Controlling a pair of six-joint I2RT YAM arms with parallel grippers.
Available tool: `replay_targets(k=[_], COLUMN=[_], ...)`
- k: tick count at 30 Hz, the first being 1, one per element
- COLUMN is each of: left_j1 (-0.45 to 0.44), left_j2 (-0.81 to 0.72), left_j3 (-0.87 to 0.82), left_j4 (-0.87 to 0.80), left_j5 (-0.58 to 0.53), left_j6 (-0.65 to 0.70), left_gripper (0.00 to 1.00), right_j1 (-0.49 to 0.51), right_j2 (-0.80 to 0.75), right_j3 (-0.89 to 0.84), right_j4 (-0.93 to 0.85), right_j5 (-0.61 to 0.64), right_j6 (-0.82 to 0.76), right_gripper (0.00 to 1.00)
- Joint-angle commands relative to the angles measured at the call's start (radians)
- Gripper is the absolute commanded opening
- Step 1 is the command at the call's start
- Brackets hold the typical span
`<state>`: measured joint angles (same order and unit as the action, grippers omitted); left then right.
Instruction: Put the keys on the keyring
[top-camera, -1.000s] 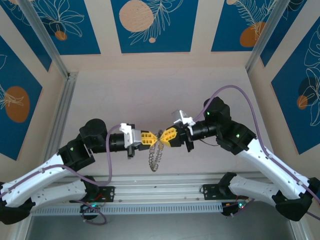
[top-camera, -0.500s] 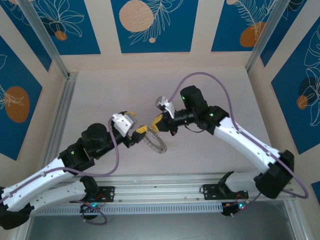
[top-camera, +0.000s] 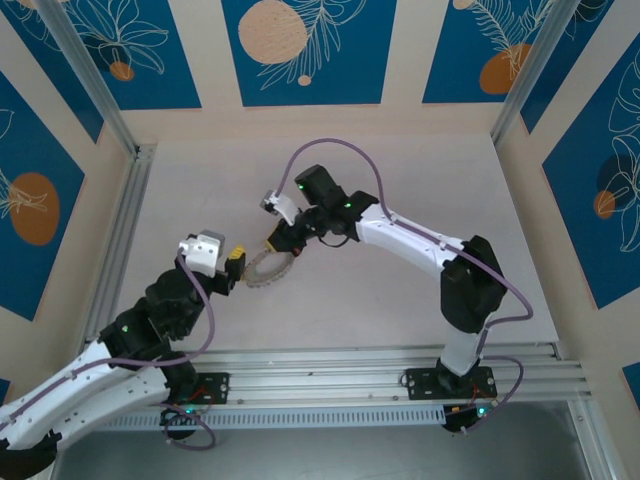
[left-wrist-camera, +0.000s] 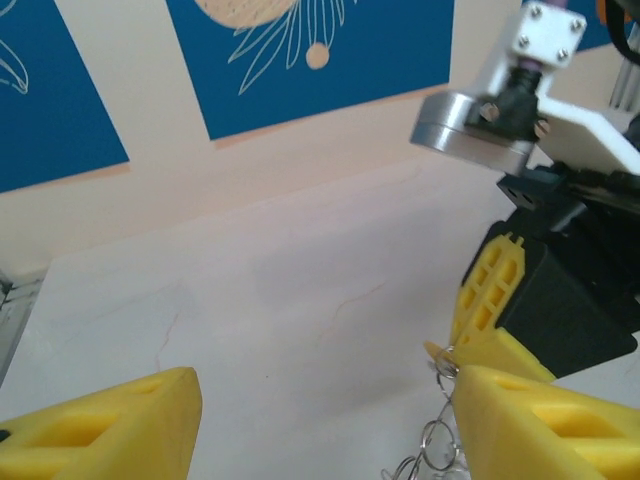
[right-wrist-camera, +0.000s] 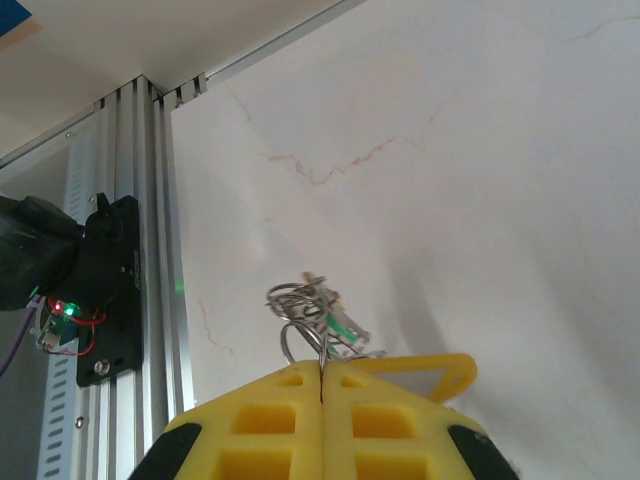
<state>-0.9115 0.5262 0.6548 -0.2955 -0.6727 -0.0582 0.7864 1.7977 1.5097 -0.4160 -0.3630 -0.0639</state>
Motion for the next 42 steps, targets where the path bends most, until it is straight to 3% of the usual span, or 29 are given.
replay_targets(k=[1, 7, 18, 27, 33, 42], left_j1=[0.023, 0.049, 0.071, 0.076, 0.082, 0.084], left_j2=[0.004, 0.042, 0.094, 0.156, 0.16, 0.105], left_j3=[-0.022, -0.045, -0.064, -0.071, -0.069, -0.086], left_j4=[0.003, 0.056, 0.139, 0.194, 0.198, 0.17], left_j5=[-0.032, 0.01, 0.081, 0.133, 0.164, 0.197], left_j6=[-0.012, -0.006, -0.006, -0.003, 0.003, -0.016], left_gripper=[0.68, 0.68, 0.68, 0.68, 0.68, 0.69], right_j1=[0.008, -0.054, -0.187, -0.23, -0.304, -0.433], right_j2=[0.025, 0.037, -0.017, -0.116, -0.146, -0.134], right_j3=[0.079, 0.038, -0.188, -0.346, -0.42, -0.49], right_j4=[-0.001, -0.019, -0.014, -0.055, -0.038, 0.064], right_j5=[-0.002, 0.043, 0.111, 0.292, 0.248, 0.109], right_j6=[0.019, 0.048, 0.109, 0.132, 0.173, 0.257], right_gripper=[0.0, 0.0, 0.0, 0.0, 0.0, 0.15])
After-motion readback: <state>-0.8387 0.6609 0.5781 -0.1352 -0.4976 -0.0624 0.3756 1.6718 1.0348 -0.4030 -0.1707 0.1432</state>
